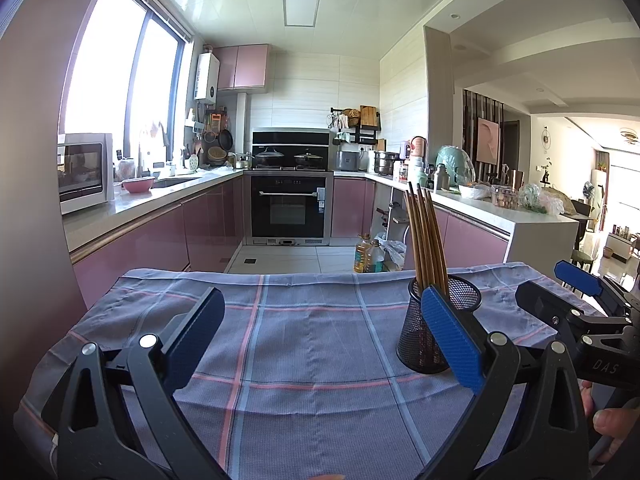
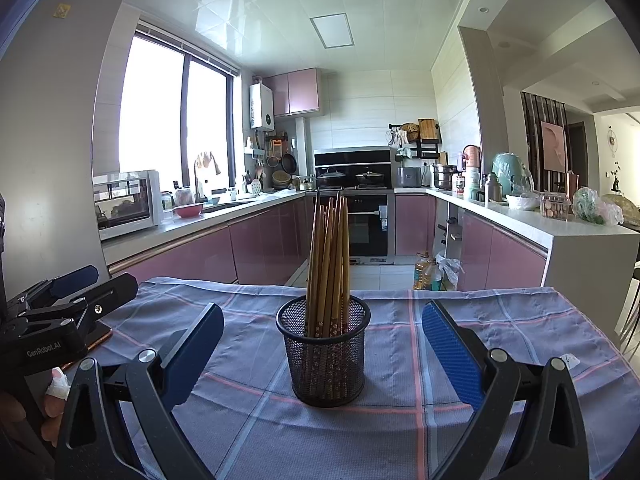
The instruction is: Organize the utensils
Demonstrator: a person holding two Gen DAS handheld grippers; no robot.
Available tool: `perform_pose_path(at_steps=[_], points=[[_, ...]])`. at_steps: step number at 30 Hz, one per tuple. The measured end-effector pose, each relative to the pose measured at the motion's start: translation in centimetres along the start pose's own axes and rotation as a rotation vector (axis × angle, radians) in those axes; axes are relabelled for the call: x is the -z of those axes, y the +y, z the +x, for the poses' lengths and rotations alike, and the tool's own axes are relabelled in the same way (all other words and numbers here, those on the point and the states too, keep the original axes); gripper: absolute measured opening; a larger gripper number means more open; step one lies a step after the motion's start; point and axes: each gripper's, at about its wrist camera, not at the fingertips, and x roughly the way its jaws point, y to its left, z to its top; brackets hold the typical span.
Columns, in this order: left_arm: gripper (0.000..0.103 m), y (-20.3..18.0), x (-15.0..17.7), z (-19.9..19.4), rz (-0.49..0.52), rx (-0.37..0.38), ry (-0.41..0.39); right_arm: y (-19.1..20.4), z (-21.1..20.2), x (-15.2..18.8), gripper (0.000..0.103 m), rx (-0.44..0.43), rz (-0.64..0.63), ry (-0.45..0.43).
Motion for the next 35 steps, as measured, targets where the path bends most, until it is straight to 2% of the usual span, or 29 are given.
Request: perform_pose_path(at_steps=[16, 25, 29, 32, 35], points=[[0.097, 0.3, 0.2, 0.0, -0.001, 0.002, 0.003, 0.0, -0.1, 0.1, 0.096, 0.002, 0.001, -0.001], [0.097, -0.1, 0.4, 0.2, 0.031, -0.016, 0.003, 0.0, -0.1, 0.2, 0.096, 0.001, 0.002, 0.006], [0.097, 0.0, 0.6, 0.6, 0.027, -0.010, 0.026, -0.3, 0.0, 0.3, 0.096, 0.007, 0.005, 0.013], [0.097, 0.2, 0.8, 1.3, 0.016, -0.011, 0.066, -1.8, 0.5, 0.5, 0.096, 0.027, 0.017, 0.048], [0.097, 0.8, 1.1, 2.5, 0.003, -0.007, 0.118, -4.5, 2.2, 1.0, 0.096, 0.104, 0.019, 0.153]])
